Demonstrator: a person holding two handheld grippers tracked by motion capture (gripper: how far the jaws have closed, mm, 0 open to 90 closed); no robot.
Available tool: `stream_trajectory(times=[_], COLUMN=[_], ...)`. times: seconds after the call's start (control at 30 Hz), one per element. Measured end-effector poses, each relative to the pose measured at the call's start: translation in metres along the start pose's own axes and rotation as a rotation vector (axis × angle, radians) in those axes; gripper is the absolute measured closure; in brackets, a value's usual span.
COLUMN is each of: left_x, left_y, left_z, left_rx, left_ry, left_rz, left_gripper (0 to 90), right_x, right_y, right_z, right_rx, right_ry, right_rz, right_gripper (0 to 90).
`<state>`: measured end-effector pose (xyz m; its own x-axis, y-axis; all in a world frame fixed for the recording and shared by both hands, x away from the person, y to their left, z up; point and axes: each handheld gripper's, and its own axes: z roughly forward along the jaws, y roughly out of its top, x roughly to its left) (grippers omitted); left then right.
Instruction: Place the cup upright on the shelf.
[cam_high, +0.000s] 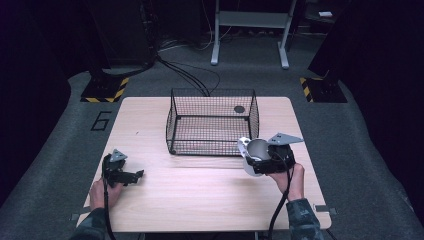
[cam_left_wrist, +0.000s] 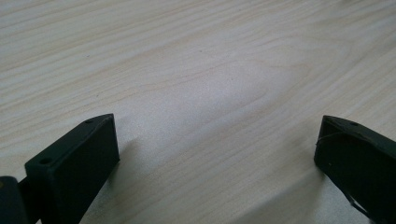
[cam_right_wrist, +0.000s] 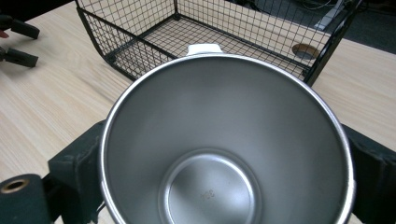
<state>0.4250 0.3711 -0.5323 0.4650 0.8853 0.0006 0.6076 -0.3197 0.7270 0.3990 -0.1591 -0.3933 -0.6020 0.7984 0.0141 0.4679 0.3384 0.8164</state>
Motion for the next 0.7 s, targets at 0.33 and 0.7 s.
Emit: stream_trajectory(times=[0.33,0.7], left_x=[0.001,0.002], left_y=[0.001,0.000], left_z=[-0.001,0.000], left_rx=[0.016,0.002], left_ry=[0.007,0.014], left_rz=[-0.013,-0.010], left_gripper=[0.1,0.1], right_x=[0.002,-0.002], right_y=[0.020,0.046], right_z=[0.000,0.003], right_rx=[-0.016,-0.035], right_ry=[0.007,0.013], right_rz=[-0.006,-0.002], right_gripper=[6.1,6.2])
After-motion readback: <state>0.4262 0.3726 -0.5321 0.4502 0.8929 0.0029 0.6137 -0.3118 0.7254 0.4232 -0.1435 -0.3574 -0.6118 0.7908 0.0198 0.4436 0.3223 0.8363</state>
